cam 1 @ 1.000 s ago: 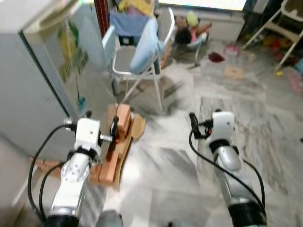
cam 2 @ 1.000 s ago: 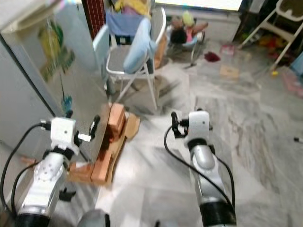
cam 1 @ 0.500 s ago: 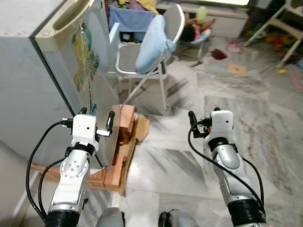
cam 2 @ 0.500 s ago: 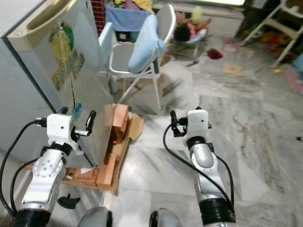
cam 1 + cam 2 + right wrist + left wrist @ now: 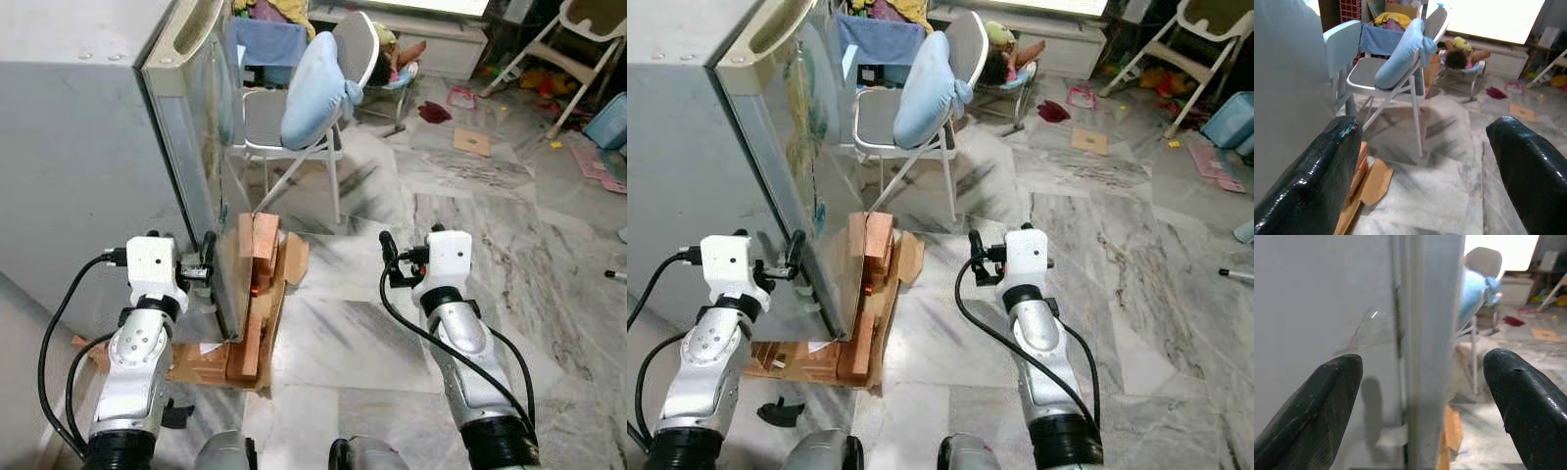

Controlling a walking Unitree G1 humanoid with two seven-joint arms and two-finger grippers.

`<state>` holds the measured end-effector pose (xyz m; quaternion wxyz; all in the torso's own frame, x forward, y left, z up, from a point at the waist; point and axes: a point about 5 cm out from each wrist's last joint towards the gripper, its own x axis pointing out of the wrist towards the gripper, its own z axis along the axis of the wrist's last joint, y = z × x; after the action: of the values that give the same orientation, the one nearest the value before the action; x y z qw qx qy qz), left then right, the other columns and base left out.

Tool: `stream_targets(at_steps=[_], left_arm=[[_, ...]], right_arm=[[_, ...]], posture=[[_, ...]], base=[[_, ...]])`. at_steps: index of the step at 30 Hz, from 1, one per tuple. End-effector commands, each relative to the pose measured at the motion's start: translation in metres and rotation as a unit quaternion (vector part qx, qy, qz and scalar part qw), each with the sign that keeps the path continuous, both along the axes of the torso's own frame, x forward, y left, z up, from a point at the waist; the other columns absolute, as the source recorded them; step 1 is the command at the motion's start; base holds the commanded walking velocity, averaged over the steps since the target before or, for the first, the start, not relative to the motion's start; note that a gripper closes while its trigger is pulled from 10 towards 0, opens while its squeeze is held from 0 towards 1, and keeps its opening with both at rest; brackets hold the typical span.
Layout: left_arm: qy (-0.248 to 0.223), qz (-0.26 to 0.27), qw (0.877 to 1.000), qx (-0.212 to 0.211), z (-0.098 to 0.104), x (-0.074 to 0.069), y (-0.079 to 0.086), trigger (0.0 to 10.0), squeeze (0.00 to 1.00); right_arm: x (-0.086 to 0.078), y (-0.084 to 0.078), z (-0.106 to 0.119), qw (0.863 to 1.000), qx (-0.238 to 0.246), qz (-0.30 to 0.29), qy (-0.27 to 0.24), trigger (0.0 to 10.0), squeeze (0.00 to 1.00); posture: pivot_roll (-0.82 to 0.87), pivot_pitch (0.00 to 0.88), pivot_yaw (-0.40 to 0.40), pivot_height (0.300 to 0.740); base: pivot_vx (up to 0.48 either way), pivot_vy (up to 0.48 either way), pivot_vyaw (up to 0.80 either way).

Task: Restocking fridge

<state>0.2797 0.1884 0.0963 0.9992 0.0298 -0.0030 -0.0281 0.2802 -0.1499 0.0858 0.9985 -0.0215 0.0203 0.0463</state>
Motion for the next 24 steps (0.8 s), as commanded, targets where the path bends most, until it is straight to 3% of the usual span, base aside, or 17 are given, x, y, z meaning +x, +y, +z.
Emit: stream_targets(at_steps=[1, 9, 16, 24], left_arm=[[0.004, -0.022, 1.0, 0.002, 0.001, 0.005, -0.006, 10.0, 0.0], [0.003, -0.059, 0.998, -0.005, 0.006, 0.021, -0.016, 10.0, 0.0], [-0.006, -0.055, 0.998, 0.005, 0.009, 0.029, -0.02, 10.0, 0.0], [-0.01, -0.023, 1.0, 0.015, 0.011, 0.034, -0.008, 10.0, 0.0]], right_arm=[[0.0, -0.001, 0.003, 1.0, -0.006, -0.001, -0.003, 10.0, 0.0], [0.004, 0.001, 0.003, 1.0, -0.007, -0.002, 0.001, 10.0, 0.0], [0.003, 0.003, 0.003, 1.0, -0.008, 0.001, 0.002, 10.0, 0.0], [-0.001, 0.001, 0.004, 1.0, -0.004, -0.004, 0.001, 10.0, 0.0]], posture=[[0.01, 0.067, -0.052, 0.74], [0.01, 0.074, -0.045, 0.74], [0.0, 0.082, -0.044, 0.74], [-0.01, 0.089, -0.041, 0.74]], base=[[0.0, 0.0, 0.0], [0.0, 0.0, 0.0], [0.0, 0.0, 0.0], [0.0, 0.0, 0.0]])
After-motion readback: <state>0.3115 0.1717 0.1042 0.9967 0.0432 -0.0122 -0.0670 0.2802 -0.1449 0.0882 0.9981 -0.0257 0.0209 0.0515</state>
